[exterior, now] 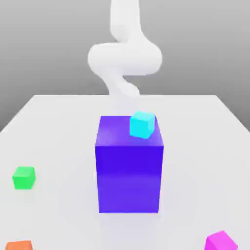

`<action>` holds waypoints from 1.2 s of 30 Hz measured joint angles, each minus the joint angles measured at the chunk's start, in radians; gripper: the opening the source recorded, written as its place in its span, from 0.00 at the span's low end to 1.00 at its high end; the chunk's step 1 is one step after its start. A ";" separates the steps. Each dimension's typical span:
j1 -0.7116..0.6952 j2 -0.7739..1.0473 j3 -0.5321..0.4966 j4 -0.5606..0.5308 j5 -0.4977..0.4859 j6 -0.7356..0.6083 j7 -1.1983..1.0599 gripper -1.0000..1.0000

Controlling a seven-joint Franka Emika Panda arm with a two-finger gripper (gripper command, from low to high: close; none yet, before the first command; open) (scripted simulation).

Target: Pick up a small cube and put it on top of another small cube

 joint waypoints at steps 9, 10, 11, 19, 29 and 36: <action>0.017 0.332 0.090 0.023 -0.046 0.086 0.032 0.50; 0.019 0.368 0.100 0.025 -0.053 0.095 0.036 0.50; 0.021 0.404 0.110 0.028 -0.060 0.104 0.041 0.50; 0.068 0.695 0.167 0.048 -0.122 0.178 0.084 0.50; 0.147 1.056 0.199 0.073 -0.170 0.271 0.117 0.50; 0.200 1.264 0.156 0.111 -0.223 0.397 0.156 0.00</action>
